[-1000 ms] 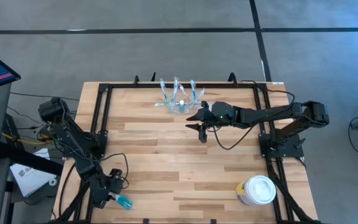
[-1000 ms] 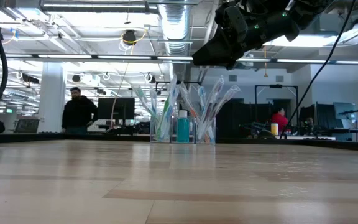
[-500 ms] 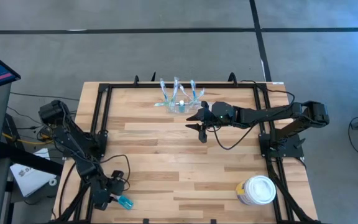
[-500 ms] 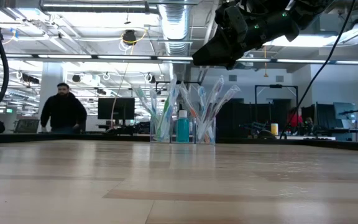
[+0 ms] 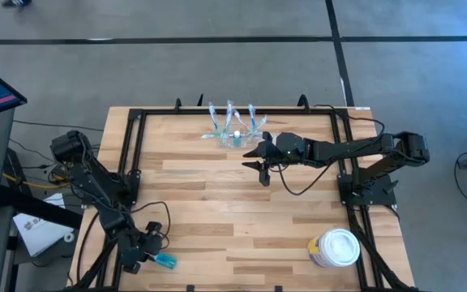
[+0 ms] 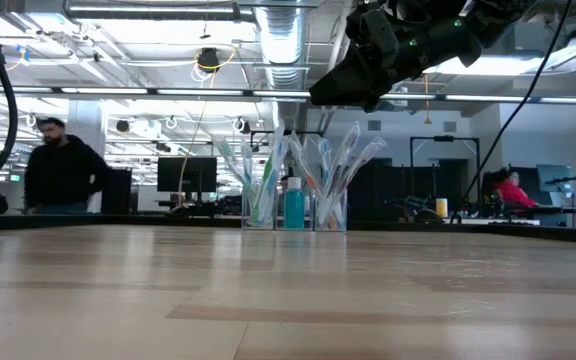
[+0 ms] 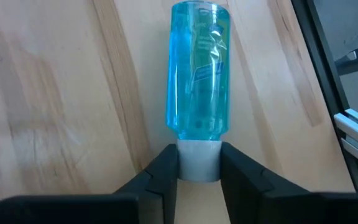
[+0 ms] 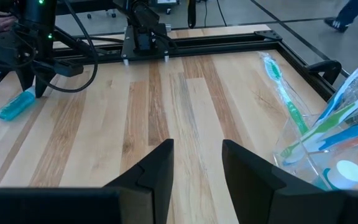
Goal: Pick & Place toothbrushing station
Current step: Put the blue mouthwash into the transparent organizer
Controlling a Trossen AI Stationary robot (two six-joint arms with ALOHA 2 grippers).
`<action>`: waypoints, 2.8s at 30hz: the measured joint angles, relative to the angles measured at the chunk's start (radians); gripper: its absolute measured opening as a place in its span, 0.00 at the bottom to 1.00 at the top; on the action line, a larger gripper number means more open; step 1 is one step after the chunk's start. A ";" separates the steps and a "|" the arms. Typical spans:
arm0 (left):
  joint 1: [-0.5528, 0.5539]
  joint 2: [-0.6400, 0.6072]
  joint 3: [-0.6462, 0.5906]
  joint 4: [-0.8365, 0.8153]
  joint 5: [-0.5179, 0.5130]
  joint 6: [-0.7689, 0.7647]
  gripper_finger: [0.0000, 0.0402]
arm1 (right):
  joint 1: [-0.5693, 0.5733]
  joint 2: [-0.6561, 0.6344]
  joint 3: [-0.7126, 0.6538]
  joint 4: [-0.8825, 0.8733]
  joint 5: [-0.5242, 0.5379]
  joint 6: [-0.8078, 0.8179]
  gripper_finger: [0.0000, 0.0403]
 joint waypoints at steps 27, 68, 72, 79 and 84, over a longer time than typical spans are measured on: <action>0.482 -0.136 -0.004 0.045 0.021 -0.092 0.22 | 0.054 0.000 0.000 0.000 -0.002 -0.137 0.32; 1.003 -0.139 -0.001 0.567 0.361 -0.432 0.22 | 0.276 0.000 0.000 -0.037 0.159 -0.514 0.36; 1.003 -0.139 -0.001 0.586 0.351 -0.450 0.22 | 0.274 0.000 0.000 -0.021 0.162 -0.529 0.41; 1.002 -0.139 0.001 0.595 0.324 -0.455 0.22 | 0.293 0.000 0.001 0.004 0.163 -0.566 0.47; 1.002 -0.139 0.026 0.602 0.315 -0.455 0.22 | 0.308 0.000 0.001 0.003 0.213 -0.588 0.46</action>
